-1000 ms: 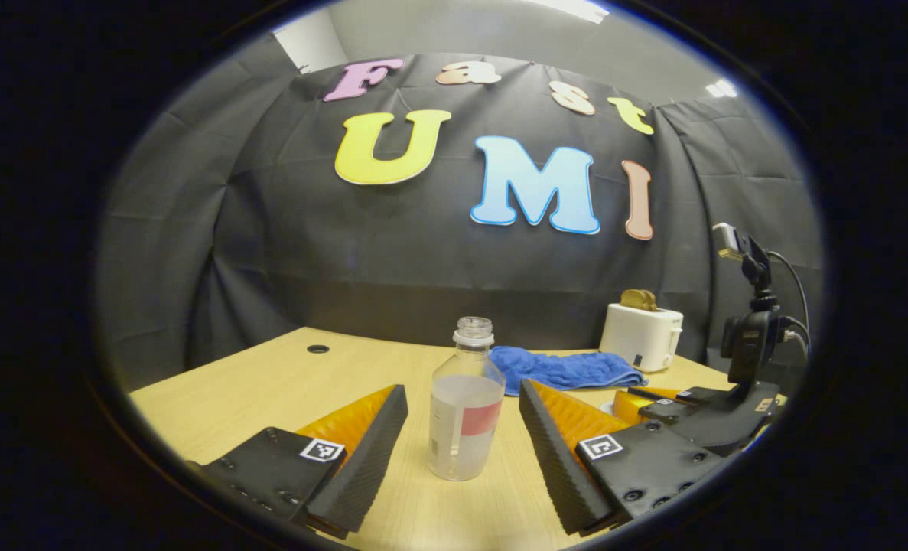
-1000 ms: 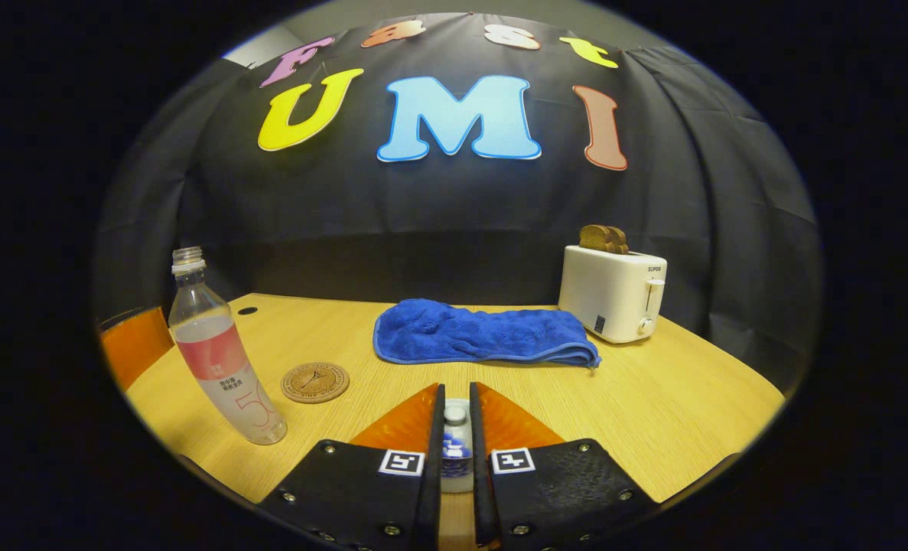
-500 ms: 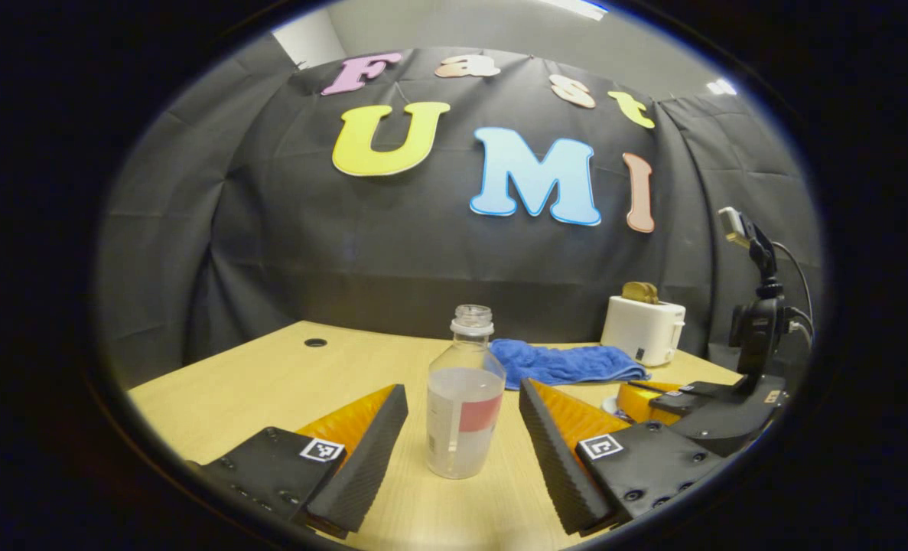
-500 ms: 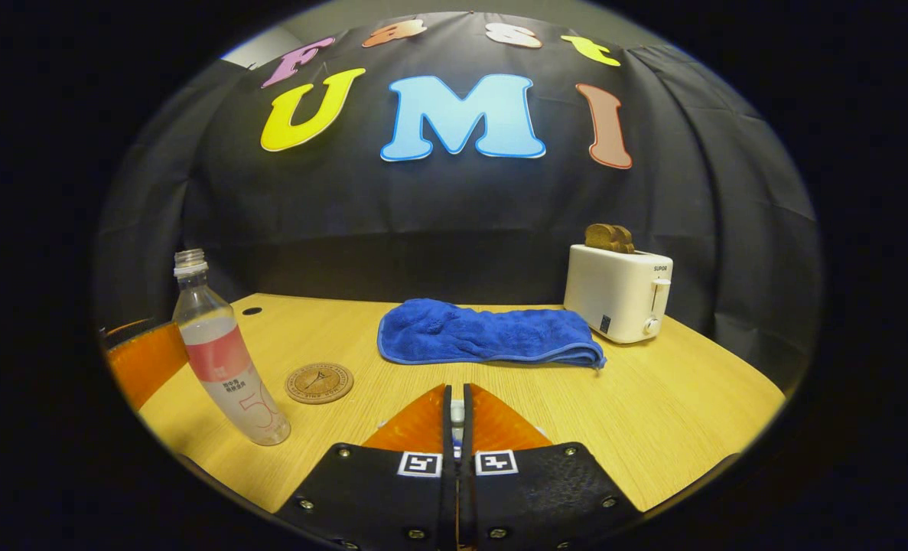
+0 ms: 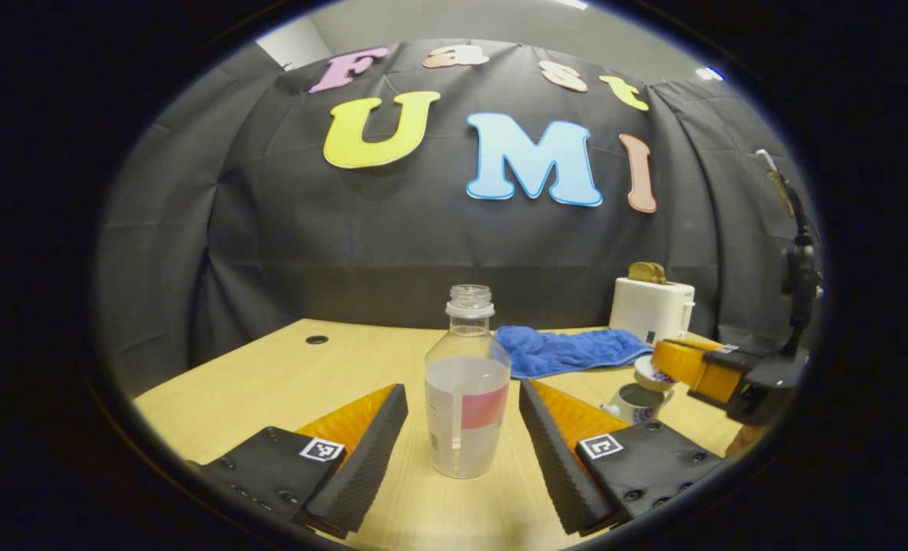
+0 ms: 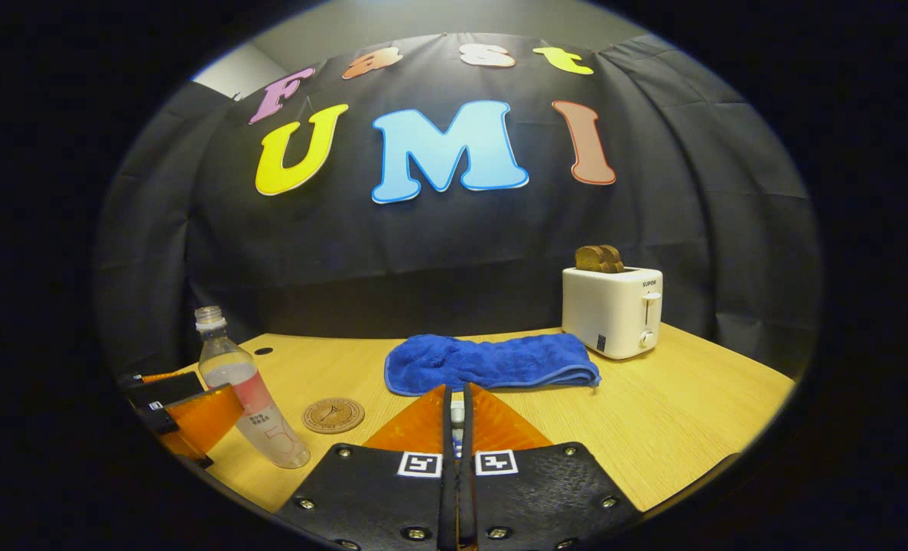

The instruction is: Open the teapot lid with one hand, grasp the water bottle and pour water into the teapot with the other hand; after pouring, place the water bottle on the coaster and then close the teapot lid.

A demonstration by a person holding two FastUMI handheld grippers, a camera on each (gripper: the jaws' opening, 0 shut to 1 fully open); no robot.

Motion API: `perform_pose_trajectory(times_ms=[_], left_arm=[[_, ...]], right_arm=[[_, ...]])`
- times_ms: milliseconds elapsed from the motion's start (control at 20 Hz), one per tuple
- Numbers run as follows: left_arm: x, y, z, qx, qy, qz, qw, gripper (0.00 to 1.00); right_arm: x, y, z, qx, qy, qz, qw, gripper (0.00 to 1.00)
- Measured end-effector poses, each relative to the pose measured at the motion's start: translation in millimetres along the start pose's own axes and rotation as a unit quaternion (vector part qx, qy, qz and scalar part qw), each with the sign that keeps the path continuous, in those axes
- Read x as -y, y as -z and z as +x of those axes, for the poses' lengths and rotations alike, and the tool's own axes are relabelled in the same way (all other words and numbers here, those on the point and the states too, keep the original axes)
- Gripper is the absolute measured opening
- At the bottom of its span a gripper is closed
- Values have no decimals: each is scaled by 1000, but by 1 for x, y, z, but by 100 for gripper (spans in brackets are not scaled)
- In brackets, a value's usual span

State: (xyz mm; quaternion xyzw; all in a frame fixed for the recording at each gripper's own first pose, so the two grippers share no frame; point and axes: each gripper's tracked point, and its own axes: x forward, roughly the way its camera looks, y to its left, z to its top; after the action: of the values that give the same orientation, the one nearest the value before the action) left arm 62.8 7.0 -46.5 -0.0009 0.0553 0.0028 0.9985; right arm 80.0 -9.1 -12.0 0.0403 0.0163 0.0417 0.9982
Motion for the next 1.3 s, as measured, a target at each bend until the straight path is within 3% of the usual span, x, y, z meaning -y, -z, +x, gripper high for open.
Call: perform_pose_trajectory(times_ms=[600,650,1000,1150,1300], left_arm=[[3,16,26,-17,-22,61,998,100],[4,16,27,-15,-23,62,998,94],[18,15,29,-7,-9,71,997,89],[17,11,28,-2,-25,128,991,87],[18,-3,25,16,-45,204,978,87]], right_arm=[[41,-9,-14,19,33,36,999,1],[46,-8,-15,18,36,38,998,1],[64,1,-21,9,43,64,997,2],[68,-1,-25,13,41,75,996,1],[71,-3,-29,17,38,78,996,1]])
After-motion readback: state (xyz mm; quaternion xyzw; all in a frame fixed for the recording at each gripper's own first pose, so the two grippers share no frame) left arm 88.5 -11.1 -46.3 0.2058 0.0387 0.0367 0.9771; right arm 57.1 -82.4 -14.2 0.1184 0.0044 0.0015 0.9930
